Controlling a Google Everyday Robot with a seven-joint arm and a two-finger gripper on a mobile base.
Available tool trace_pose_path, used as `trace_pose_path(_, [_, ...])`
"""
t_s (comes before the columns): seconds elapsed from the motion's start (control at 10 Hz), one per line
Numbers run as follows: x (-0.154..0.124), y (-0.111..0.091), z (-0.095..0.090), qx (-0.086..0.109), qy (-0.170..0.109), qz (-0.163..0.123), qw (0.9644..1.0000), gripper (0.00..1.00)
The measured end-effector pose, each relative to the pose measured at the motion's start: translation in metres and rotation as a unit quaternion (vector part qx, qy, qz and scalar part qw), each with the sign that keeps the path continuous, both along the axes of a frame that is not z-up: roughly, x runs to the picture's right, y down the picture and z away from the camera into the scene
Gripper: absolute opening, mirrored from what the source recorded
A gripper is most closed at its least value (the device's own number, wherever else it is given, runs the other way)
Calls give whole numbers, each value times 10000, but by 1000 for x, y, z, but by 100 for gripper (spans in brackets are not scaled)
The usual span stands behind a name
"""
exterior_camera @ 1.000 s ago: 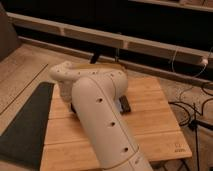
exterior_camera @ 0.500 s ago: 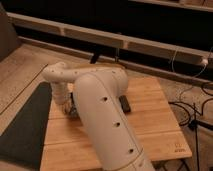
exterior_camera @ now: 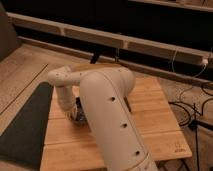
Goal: Drag the ceramic bowl in a circle
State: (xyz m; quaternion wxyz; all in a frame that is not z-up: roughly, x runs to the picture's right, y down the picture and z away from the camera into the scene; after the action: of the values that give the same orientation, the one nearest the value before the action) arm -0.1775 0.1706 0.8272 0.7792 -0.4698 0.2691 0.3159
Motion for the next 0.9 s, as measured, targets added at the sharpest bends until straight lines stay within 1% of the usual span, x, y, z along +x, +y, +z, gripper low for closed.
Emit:
trace_pose_path(0.1, [11, -5, 7, 23, 158, 1, 9999, 0])
trace_pose_path(0.2, [22, -13, 20, 75, 339, 32, 9994, 0])
trace_pose_path(0.3, [36, -28, 38, 163, 572, 103, 9982, 0])
trace_pose_path(0.4, [46, -40, 55, 226, 731, 157, 9969, 0])
trace_pose_path(0.5, [53, -49, 67, 275, 828, 187, 9960, 0])
trace_pose_path(0.6, [57, -63, 84, 363, 907, 231, 9950, 0])
trace_pose_path(0.7, [53, -74, 93, 426, 881, 255, 9949, 0])
trace_pose_path(0.8, [42, -83, 99, 482, 774, 245, 9955, 0])
trace_pose_path(0.9, [22, -90, 99, 521, 548, 216, 9969, 0])
